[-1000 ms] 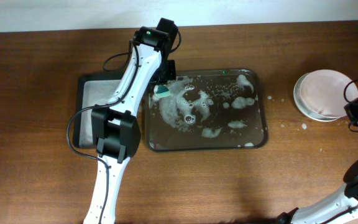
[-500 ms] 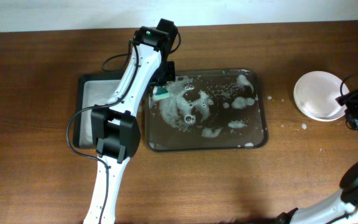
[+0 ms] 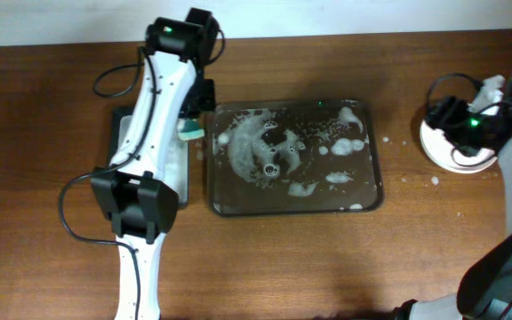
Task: Clean dirty plates on tray and stack at the side
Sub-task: 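Move the left gripper left and drop the sponge into the small tray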
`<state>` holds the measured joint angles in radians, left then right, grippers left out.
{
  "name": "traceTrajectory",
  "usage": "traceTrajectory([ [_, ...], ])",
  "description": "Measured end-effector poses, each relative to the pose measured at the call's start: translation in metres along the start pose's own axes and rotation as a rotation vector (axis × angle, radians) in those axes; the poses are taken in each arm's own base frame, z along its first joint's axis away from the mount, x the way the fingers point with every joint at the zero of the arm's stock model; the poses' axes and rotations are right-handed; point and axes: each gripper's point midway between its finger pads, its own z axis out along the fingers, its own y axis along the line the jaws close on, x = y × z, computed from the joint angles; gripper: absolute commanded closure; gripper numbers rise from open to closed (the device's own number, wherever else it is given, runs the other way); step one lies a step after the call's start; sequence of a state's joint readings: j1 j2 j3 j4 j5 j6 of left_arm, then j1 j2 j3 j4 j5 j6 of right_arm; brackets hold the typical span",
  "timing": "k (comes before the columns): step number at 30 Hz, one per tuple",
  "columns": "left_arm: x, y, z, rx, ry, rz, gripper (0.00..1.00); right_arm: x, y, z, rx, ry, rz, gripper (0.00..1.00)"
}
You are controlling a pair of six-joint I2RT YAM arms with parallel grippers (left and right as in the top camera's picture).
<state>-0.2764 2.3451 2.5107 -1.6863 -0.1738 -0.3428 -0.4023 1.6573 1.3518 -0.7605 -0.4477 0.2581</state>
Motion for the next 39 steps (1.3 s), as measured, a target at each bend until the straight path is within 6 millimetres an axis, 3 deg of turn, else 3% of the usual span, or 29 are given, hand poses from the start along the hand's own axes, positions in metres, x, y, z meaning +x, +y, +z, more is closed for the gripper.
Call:
traceTrajectory([
  [6, -0.008, 0.037, 0.007, -0.013, 0.016, -0.060, 0.99, 0.022, 0.034, 0.019, -0.020, 0.065, -0.092, 0.25],
  [8, -0.005, 0.056, 0.019, -0.026, 0.058, -0.088, 0.99, 0.029, 0.045, 0.025, -0.013, 0.079, -0.128, 0.25],
  [15, 0.018, 0.063, 0.056, -0.086, 0.181, -0.068, 0.99, 0.031, 0.046, 0.027, 0.008, 0.080, -0.141, 0.25],
  [19, 0.015, 0.060, 0.083, -0.100, 0.169, -0.066, 0.99, 0.031, 0.045, 0.027, 0.014, 0.079, -0.141, 0.25],
  [21, 0.013, 0.059, 0.094, -0.100, 0.159, -0.067, 0.71, 0.031, 0.044, 0.027, 0.018, 0.078, -0.141, 0.25],
  [23, 0.012, 0.059, 0.098, -0.100, 0.158, -0.064, 0.29, 0.031, 0.044, 0.027, 0.019, 0.077, -0.144, 0.25],
  [25, 0.012, 0.061, 0.099, -0.103, 0.158, -0.067, 0.07, 0.031, 0.043, 0.027, 0.021, 0.077, -0.156, 0.25],
  [26, 0.012, 0.062, 0.099, -0.103, 0.159, -0.070, 0.01, 0.031, 0.043, 0.027, 0.020, 0.077, -0.159, 0.25],
  [35, 0.013, 0.072, 0.095, -0.087, 0.161, -0.099, 0.01, 0.030, 0.044, 0.027, 0.019, 0.075, -0.165, 0.25],
  [39, 0.006, 0.077, 0.053, -0.057, 0.058, -0.119, 0.01, 0.030, 0.044, 0.027, 0.018, 0.076, -0.165, 0.26],
])
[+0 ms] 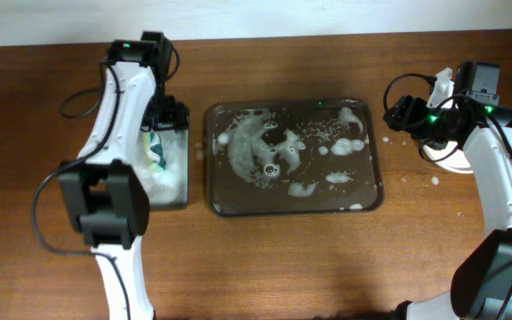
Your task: Clean dirty plates on tray and stack at the side
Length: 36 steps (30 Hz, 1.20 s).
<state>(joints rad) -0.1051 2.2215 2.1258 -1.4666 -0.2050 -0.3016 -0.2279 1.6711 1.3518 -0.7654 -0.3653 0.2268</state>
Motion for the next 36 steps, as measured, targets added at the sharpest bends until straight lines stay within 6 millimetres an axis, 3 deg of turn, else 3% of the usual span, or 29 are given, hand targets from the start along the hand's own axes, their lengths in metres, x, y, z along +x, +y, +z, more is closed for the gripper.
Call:
traceTrajectory([
  [2, -0.004, 0.004, -0.027, 0.026, -0.073, -0.016, 0.01, 0.002, 0.000, -0.001, -0.001, 0.009, 0.003, 0.26],
  [5, -0.005, 0.016, -0.085, 0.077, -0.228, -0.050, 0.01, 0.000, 0.005, -0.011, -0.004, -0.004, -0.003, 0.26],
  [9, 0.003, 0.028, -0.129, 0.111, -0.336, -0.073, 0.01, -0.010, 0.023, -0.051, -0.019, -0.080, -0.079, 0.25],
  [11, 0.006, 0.032, -0.141, 0.120, -0.365, -0.079, 0.01, -0.019, 0.036, -0.084, -0.024, -0.151, -0.131, 0.22],
  [15, 0.008, 0.034, -0.148, 0.124, -0.379, -0.082, 0.01, -0.026, 0.054, -0.156, 0.019, -0.303, -0.204, 0.20],
  [19, 0.009, 0.034, -0.148, 0.124, -0.377, -0.081, 0.01, -0.021, 0.063, -0.210, 0.062, -0.428, -0.247, 0.20],
  [21, 0.009, 0.034, -0.147, 0.124, -0.376, -0.081, 0.01, -0.014, 0.068, -0.235, 0.067, -0.489, -0.267, 0.02],
  [22, 0.009, 0.034, -0.148, 0.124, -0.376, -0.081, 0.01, -0.011, 0.070, -0.244, 0.071, -0.514, -0.279, 0.02],
  [29, 0.009, 0.034, -0.148, 0.124, -0.377, -0.082, 0.01, 0.010, 0.083, -0.292, 0.057, -0.643, -0.314, 0.02],
  [33, 0.009, 0.034, -0.148, 0.124, -0.377, -0.082, 0.01, 0.014, 0.084, -0.299, 0.054, -0.662, -0.319, 0.02],
  [36, 0.009, 0.034, -0.148, 0.124, -0.377, -0.082, 0.01, 0.012, 0.082, -0.292, 0.058, -0.642, -0.314, 0.02],
])
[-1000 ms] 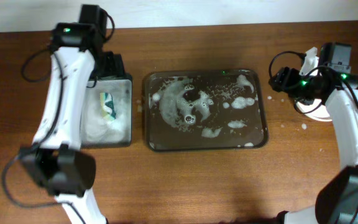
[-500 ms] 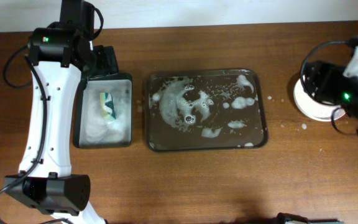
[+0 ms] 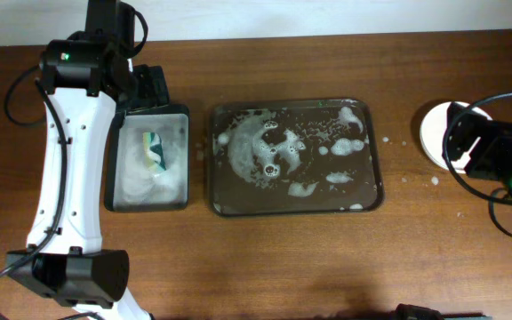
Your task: Clean dirty plates on tray and stack at the side
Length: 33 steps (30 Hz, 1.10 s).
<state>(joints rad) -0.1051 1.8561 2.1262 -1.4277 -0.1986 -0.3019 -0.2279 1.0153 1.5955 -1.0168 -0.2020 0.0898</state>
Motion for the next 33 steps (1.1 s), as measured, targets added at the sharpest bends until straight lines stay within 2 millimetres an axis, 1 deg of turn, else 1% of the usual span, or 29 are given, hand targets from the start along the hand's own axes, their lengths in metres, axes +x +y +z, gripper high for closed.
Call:
traceTrajectory([
  [4, 0.000, 0.000, 0.000, 0.000, 0.000, 0.000, 0.01, 0.017, -0.006, 0.010, 0.019, 0.087, 0.018, 0.02],
  [6, 0.000, 0.000, 0.000, 0.000, 0.000, 0.000, 0.01, 0.023, -0.008, 0.013, 0.031, 0.112, 0.022, 0.02],
  [10, 0.000, 0.000, 0.000, 0.000, 0.000, 0.000, 0.01, 0.023, -0.009, 0.014, 0.035, 0.105, 0.019, 0.02],
  [13, 0.000, 0.000, 0.000, 0.001, 0.001, 0.000, 0.01, 0.033, -0.012, 0.021, 0.037, 0.055, -0.005, 0.02],
  [15, 0.000, 0.000, 0.000, 0.000, 0.000, 0.000, 0.01, 0.047, -0.013, 0.023, 0.038, 0.007, -0.025, 0.02],
  [16, 0.000, 0.000, 0.000, 0.001, 0.001, 0.000, 0.01, 0.059, -0.012, 0.021, 0.033, -0.011, -0.034, 0.02],
  [21, 0.000, -0.001, 0.000, 0.004, 0.002, 0.000, 0.01, 0.108, -0.002, 0.007, -0.026, -0.248, -0.094, 0.02],
  [22, 0.001, -0.001, 0.000, 0.003, 0.003, 0.000, 0.01, 0.124, -0.003, 0.009, -0.037, -0.280, -0.101, 0.02],
  [23, 0.001, -0.001, 0.000, 0.003, 0.003, 0.000, 0.01, 0.135, -0.003, 0.013, -0.047, -0.303, -0.105, 0.02],
  [27, 0.001, -0.001, 0.000, 0.004, 0.003, 0.000, 0.01, 0.172, -0.002, 0.035, -0.079, -0.336, -0.111, 0.02],
  [28, 0.000, -0.001, 0.000, 0.004, 0.002, 0.000, 0.01, 0.184, -0.002, 0.043, -0.095, -0.349, -0.111, 0.01],
  [30, 0.000, -0.001, 0.000, 0.003, 0.002, 0.000, 0.01, 0.193, 0.000, 0.048, -0.115, -0.390, -0.102, 0.02],
  [33, 0.000, -0.001, 0.000, 0.004, 0.002, 0.000, 0.01, 0.195, 0.003, 0.047, -0.139, -0.458, -0.096, 0.02],
])
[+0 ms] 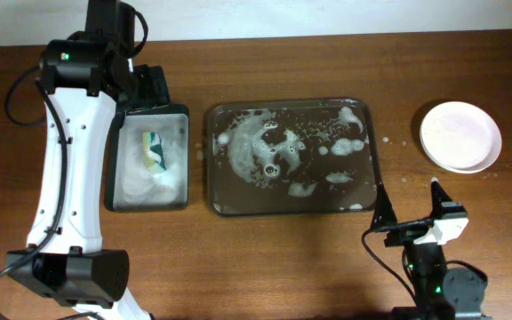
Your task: Clean dirty plates on tray and stack at the side
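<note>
A white plate [460, 136] lies alone on the table at the right, with nothing touching it. The dark tray [367, 191] in the middle holds only soapy water and foam [269, 151]; I see no plate in it. A green and yellow sponge [155, 151] rests in the suds of the black tub [147, 208] on the left. My left gripper [154, 87] hangs over the tub's far rim, open and holding nothing. My right gripper [409, 206] is near the table's front edge, below the tray's right corner, with its fingers spread wide.
Small foam spots [434, 181] dot the wood between the tray and the plate. The left arm [65, 178] runs along the left side of the tub. Cables trail from the right arm's base [434, 267] at the front.
My right arm has left the plate's right side and now stands at the front edge, gripper open. The plate shows whole. The left arm and the sponge have not moved.
At first my left gripper held the sponge at the tray's left edge while my right gripper was over the plate at the right. The left gripper then held the sponge over the tub. Then the sponge lay in the tub, and both arms have since drawn back.
</note>
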`<state>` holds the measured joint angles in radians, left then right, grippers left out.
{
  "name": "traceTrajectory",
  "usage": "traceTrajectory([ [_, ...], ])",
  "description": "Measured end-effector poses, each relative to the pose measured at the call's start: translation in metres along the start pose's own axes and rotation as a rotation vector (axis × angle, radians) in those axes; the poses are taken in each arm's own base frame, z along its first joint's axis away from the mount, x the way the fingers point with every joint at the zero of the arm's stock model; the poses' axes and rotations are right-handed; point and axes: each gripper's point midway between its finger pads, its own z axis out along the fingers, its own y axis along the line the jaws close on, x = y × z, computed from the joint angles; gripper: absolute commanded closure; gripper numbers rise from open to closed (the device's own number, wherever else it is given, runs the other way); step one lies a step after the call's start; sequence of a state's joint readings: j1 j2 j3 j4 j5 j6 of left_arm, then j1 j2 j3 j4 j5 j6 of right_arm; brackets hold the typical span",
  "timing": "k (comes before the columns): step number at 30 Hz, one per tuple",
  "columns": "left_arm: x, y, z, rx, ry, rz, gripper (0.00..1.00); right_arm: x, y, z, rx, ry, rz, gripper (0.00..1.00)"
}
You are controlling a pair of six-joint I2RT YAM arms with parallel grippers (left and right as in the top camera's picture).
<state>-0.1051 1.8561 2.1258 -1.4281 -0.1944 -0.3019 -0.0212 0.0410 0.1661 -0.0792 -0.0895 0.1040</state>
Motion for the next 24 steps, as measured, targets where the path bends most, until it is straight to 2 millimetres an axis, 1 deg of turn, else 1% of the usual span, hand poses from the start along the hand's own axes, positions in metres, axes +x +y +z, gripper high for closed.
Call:
traceTrajectory([
  [2, 0.000, 0.000, 0.000, 0.000, 0.000, 0.000, 0.01, 0.002, 0.001, 0.000, -0.006, -0.023, 0.001, 0.02],
  [8, 0.000, 0.000, 0.000, 0.000, 0.000, 0.000, 0.01, 0.018, -0.004, 0.004, 0.017, -0.016, 0.005, 0.02],
  [9, 0.000, 0.000, 0.000, 0.000, 0.000, 0.000, 0.01, 0.023, -0.005, 0.005, 0.020, -0.011, 0.006, 0.02],
  [10, 0.000, 0.000, 0.000, 0.000, 0.000, 0.000, 0.01, 0.033, -0.006, 0.006, 0.025, 0.006, 0.011, 0.02],
  [13, 0.000, 0.000, 0.000, 0.000, 0.000, 0.000, 0.01, 0.051, -0.008, 0.007, 0.033, 0.054, 0.027, 0.02],
  [17, 0.000, 0.000, 0.000, 0.000, 0.000, 0.000, 0.01, 0.067, -0.011, 0.006, 0.048, 0.117, 0.035, 0.02],
  [24, 0.000, 0.000, 0.000, -0.001, 0.001, 0.000, 0.01, 0.067, -0.012, 0.006, 0.050, 0.118, 0.035, 0.02],
])
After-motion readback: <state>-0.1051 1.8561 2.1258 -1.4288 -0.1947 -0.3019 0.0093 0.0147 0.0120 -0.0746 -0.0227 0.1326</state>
